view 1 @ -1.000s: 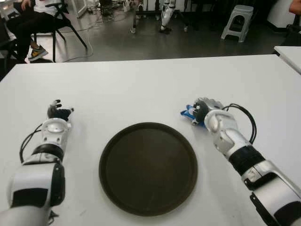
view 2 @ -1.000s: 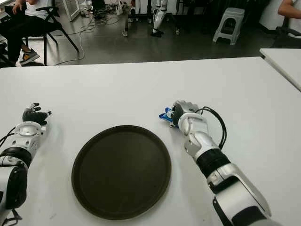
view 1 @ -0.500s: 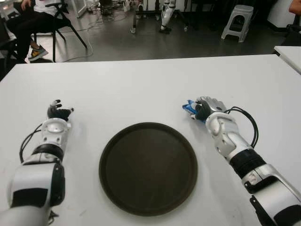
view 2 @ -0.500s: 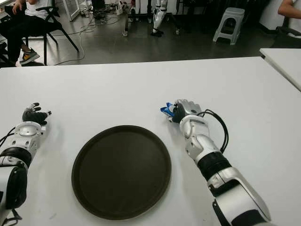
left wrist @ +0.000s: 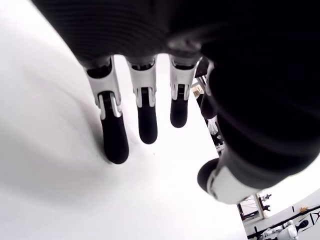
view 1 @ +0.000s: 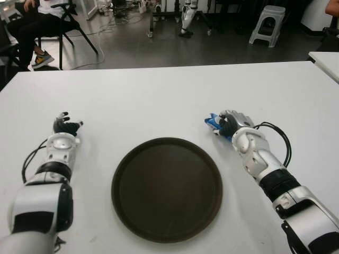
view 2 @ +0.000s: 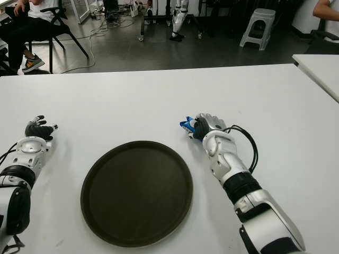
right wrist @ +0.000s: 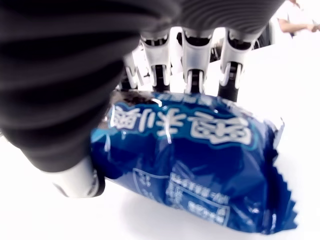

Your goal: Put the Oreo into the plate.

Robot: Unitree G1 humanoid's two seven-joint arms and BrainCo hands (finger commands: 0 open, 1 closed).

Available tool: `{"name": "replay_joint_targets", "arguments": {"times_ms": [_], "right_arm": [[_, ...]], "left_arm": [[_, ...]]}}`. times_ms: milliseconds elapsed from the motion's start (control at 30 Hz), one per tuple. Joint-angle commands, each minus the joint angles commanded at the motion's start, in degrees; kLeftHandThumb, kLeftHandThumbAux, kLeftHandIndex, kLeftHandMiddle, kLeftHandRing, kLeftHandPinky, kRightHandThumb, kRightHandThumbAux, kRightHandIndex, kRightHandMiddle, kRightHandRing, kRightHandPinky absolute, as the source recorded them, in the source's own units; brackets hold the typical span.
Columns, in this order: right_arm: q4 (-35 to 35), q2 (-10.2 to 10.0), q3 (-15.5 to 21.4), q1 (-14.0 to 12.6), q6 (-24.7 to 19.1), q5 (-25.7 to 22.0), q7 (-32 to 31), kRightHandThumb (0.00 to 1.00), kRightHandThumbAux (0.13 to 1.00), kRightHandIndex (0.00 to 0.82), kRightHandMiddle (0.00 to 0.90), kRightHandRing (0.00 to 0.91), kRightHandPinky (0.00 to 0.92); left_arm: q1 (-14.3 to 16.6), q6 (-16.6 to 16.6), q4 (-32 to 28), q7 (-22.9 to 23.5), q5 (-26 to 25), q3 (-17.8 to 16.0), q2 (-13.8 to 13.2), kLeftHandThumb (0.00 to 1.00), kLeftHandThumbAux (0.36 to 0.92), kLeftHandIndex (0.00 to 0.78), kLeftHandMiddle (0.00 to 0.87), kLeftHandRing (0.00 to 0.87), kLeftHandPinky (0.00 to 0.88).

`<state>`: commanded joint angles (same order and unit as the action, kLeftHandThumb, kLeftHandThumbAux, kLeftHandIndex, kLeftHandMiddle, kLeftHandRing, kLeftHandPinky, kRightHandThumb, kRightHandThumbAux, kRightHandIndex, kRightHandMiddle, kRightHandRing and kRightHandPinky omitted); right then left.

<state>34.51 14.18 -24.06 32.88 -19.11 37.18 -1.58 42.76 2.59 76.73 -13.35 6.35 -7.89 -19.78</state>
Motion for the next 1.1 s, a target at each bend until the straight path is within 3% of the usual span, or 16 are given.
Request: {"name": "replay_joint_targets", "arguments": {"times_ms": [500, 867, 1100], "right_arm": [[-0.8, 0.0, 0.0, -0.1, -0.8, 0.3, -0.6, 0.717, 0.709, 0.443, 0.745, 0.681, 0.786], [-1.9, 0.1, 1.1, -0.8, 1.2, -0.3, 2.1, 0.721, 0.708, 0.443, 0.782, 0.788, 0.811], [-4.0, 0.1, 3.8, -1.6, 5.3, -2.8, 4.0, 0.722, 0.708, 0.443, 0.813, 0.806, 0.816]], "left_arm": [[0.0, 0.1, 0.0, 0.3, 0.2, 0.3, -0.1, 0.299, 0.776, 0.087, 0.138, 0.161, 0.170], [0.0, -0.2, -0.1, 0.2, 0.1, 0.2, 0.0, 0.297, 0.779, 0.089, 0.140, 0.171, 0.193], [0.0, 0.2, -0.1, 0.2, -0.2, -0.1, 0.1, 0.333, 0.786, 0.094, 0.141, 0.173, 0.205]]}}
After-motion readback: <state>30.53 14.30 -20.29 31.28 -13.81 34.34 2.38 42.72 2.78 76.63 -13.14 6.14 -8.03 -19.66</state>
